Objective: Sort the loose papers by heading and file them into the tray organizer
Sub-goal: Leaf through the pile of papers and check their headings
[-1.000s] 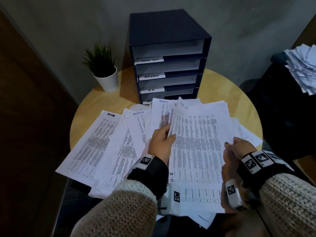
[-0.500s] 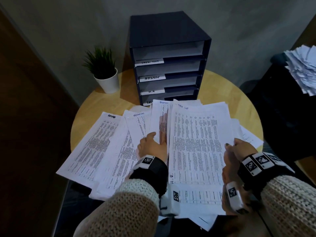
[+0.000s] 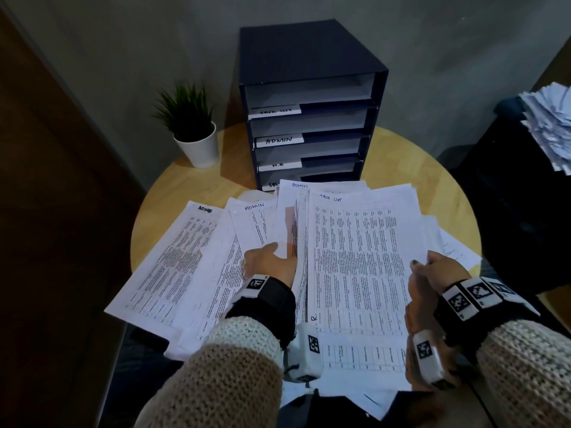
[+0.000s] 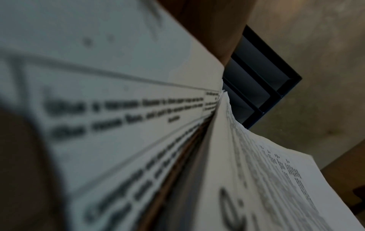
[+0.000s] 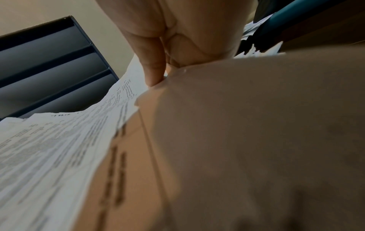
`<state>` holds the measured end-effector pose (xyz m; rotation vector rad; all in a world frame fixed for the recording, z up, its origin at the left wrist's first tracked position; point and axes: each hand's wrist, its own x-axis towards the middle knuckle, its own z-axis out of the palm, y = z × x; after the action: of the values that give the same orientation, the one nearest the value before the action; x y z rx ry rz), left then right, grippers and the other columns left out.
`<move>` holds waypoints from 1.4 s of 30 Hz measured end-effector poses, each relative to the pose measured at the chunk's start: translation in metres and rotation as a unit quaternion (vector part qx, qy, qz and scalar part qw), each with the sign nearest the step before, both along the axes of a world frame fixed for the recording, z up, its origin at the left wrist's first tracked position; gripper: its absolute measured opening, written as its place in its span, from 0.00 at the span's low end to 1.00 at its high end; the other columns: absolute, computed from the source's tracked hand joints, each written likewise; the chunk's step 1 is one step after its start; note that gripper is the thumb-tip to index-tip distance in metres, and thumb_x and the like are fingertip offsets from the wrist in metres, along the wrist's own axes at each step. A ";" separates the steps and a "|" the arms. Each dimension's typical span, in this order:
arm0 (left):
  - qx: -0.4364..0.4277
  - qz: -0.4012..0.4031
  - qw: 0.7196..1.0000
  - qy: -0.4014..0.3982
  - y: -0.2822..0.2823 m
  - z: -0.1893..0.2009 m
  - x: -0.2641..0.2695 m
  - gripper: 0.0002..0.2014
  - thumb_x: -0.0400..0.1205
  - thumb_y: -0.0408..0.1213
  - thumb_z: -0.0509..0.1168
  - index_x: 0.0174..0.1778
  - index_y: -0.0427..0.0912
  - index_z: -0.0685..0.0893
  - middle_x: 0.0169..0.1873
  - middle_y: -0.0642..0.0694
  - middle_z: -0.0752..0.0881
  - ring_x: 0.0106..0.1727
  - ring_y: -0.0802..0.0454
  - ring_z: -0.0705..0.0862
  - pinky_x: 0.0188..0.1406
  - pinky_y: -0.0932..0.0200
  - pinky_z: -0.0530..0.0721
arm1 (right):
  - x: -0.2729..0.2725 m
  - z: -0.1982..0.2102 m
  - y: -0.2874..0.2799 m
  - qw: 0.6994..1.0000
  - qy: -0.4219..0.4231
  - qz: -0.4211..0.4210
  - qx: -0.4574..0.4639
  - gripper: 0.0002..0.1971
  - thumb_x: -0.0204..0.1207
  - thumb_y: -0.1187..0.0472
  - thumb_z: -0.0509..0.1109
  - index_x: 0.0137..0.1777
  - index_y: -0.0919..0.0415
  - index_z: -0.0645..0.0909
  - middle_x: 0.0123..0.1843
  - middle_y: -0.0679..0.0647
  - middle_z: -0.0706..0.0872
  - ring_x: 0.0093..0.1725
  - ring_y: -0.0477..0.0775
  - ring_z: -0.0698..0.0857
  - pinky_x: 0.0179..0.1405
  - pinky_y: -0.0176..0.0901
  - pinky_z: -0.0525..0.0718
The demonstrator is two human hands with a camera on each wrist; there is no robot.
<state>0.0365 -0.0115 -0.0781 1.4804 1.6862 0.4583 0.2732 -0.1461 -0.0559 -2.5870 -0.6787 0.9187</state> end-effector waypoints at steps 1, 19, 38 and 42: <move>-0.004 0.000 1.000 0.003 -0.001 0.001 0.000 0.31 0.75 0.52 0.69 0.73 0.44 0.75 0.72 0.44 0.67 0.71 0.45 0.73 0.66 0.59 0.73 | 0.000 0.001 0.000 1.000 -0.003 0.001 -0.001 0.19 0.83 0.60 0.61 0.30 0.61 0.62 0.34 0.62 0.72 0.45 0.58 0.73 0.45 0.46 0.66; 0.108 -0.166 0.970 -0.143 -0.038 0.027 0.015 0.15 0.87 0.44 0.56 0.59 0.39 0.83 0.56 0.52 0.78 0.53 0.57 0.77 0.52 0.68 0.69 | -0.002 0.002 -0.001 1.000 -0.004 -0.002 -0.005 0.20 0.83 0.58 0.61 0.31 0.62 0.60 0.31 0.60 0.68 0.32 0.55 0.69 0.32 0.47 0.61; 0.050 0.013 0.999 -0.007 -0.007 -0.003 -0.001 0.24 0.76 0.49 0.69 0.69 0.53 0.75 0.65 0.43 0.77 0.64 0.41 0.79 0.64 0.50 0.79 | -0.004 0.003 -0.001 1.000 0.000 -0.012 0.019 0.20 0.82 0.60 0.62 0.30 0.61 0.60 0.29 0.58 0.67 0.30 0.54 0.67 0.32 0.47 0.60; -0.024 0.051 0.995 -0.088 0.001 -0.004 -0.006 0.38 0.69 0.53 0.73 0.74 0.46 0.69 0.67 0.45 0.79 0.63 0.45 0.80 0.65 0.50 0.79 | -0.005 0.002 0.000 1.000 0.002 -0.009 0.012 0.20 0.83 0.59 0.61 0.30 0.61 0.60 0.30 0.58 0.67 0.30 0.53 0.67 0.34 0.47 0.61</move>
<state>0.0305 -0.0110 -0.0818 1.2849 1.6267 0.5817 0.2686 -0.1462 -0.0536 -2.5652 -0.6602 0.9046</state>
